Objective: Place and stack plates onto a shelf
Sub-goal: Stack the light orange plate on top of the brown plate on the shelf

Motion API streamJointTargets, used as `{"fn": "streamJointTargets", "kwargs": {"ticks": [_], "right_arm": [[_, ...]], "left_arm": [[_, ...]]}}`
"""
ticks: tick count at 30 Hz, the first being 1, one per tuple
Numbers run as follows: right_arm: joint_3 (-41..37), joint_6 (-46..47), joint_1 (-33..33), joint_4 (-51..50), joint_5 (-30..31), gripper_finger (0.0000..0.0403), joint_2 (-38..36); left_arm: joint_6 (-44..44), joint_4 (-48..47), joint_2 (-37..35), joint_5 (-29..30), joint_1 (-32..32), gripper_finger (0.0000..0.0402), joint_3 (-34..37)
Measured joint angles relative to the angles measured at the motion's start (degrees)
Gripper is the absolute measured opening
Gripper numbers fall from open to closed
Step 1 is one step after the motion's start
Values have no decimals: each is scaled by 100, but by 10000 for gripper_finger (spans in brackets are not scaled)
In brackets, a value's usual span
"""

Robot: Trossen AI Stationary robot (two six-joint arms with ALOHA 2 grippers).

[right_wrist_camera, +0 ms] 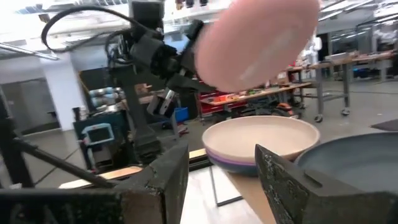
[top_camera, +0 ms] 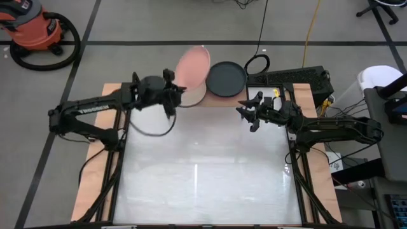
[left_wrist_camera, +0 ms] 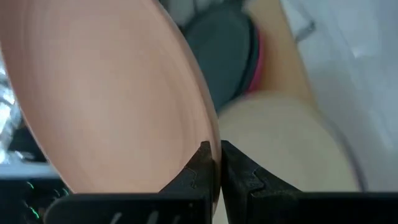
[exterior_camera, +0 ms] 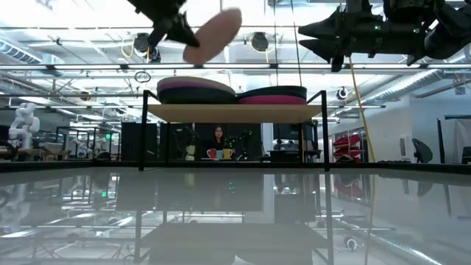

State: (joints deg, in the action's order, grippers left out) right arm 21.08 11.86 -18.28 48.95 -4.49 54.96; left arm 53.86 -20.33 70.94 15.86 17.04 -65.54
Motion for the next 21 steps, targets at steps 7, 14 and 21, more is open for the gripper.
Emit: {"fn": "streamJointTargets", "kwargs": {"ticks": [7, 14, 21], "right_arm": [[0, -55, 0, -14, 171, 164, 0], [0, -55, 0, -20, 155, 164, 0], [2, -55, 2, -153, 148, 164, 0]], "left_arm": [[-191, -2117, 815, -457, 695, 13, -1059], [-403, -3377, 1217, -633, 813, 15, -1478], [-656, -3186, 1197, -684, 647, 100, -1478]]}}
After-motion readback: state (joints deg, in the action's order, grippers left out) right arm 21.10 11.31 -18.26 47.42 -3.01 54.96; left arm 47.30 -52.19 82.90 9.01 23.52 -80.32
